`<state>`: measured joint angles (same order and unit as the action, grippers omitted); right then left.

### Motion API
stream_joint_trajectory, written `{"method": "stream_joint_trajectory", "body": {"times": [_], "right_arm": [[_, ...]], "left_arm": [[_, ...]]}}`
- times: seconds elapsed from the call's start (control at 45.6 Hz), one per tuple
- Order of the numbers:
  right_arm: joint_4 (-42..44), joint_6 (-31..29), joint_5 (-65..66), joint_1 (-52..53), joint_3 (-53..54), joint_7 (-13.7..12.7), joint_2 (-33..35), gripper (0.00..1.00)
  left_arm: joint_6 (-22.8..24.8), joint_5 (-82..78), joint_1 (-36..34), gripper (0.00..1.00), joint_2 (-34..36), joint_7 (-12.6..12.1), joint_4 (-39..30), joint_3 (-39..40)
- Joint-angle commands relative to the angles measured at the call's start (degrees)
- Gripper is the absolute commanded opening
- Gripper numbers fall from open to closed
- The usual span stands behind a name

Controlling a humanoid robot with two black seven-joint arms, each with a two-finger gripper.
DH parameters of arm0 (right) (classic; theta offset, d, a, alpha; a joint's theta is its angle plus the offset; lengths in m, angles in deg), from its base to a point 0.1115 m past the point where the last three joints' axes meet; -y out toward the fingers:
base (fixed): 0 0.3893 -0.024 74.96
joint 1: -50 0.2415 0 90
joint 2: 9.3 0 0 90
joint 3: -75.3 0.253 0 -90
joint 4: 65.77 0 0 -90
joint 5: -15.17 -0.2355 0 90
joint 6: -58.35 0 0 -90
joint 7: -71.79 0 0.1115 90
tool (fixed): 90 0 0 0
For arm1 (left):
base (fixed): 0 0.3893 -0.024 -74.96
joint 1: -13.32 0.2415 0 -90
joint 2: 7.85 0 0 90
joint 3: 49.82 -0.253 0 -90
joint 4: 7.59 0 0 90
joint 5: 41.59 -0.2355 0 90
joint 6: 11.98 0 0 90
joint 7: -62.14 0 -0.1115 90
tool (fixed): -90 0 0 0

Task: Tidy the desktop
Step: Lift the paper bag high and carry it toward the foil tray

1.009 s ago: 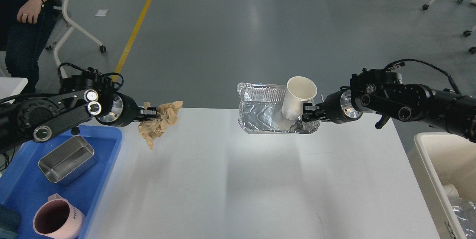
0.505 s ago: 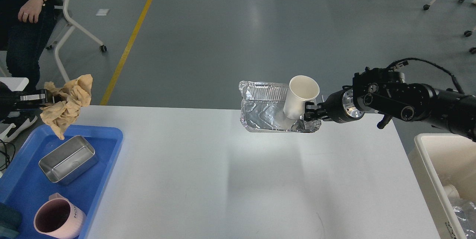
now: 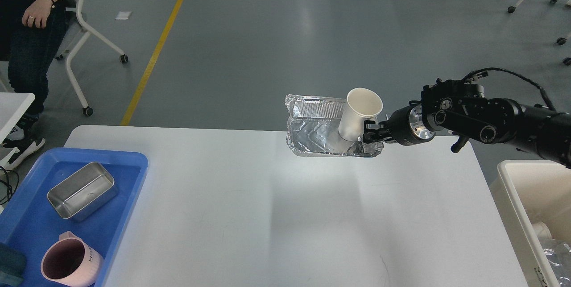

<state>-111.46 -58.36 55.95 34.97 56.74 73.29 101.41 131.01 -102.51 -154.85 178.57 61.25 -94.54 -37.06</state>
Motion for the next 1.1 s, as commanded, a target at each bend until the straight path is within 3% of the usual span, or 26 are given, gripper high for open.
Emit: {"method": "stream_joint_trajectory", "body": {"times": [0.0,0.154,0.373,0.439,0.636,1.075], "right_arm": [[0.0,0.0,0.0,-0.1,0.0,0.0,0.4,0.00],[0.0,0.0,0.0,-0.1,0.4,0.0,0.2,0.00],[0.0,-0.1,0.0,-0.1,0.2,0.0,0.6,0.00],[0.0,-0.1,0.0,-0.1,0.2,0.0,0.6,0.00],[0.0,-0.1,0.0,-0.3,0.2,0.1,1.1,0.00],[-0.1,-0.1,0.0,-0.3,0.3,0.1,1.2,0.00]], "left_arm": [[-3.2,0.4,-0.1,0.00,-6.6,-4.8,0.6,-0.2],[-7.7,0.8,-0.1,0.00,-21.0,-13.8,4.4,0.2],[-7.8,3.2,-0.2,0.00,-42.4,-25.2,13.6,9.3],[-7.6,3.1,-0.7,0.00,-47.7,-27.3,16.7,11.1],[-7.2,2.6,-6.6,0.00,-60.5,-28.0,25.9,10.2],[-8.8,-2.2,-7.4,0.00,-92.5,-28.1,45.0,5.8]]}}
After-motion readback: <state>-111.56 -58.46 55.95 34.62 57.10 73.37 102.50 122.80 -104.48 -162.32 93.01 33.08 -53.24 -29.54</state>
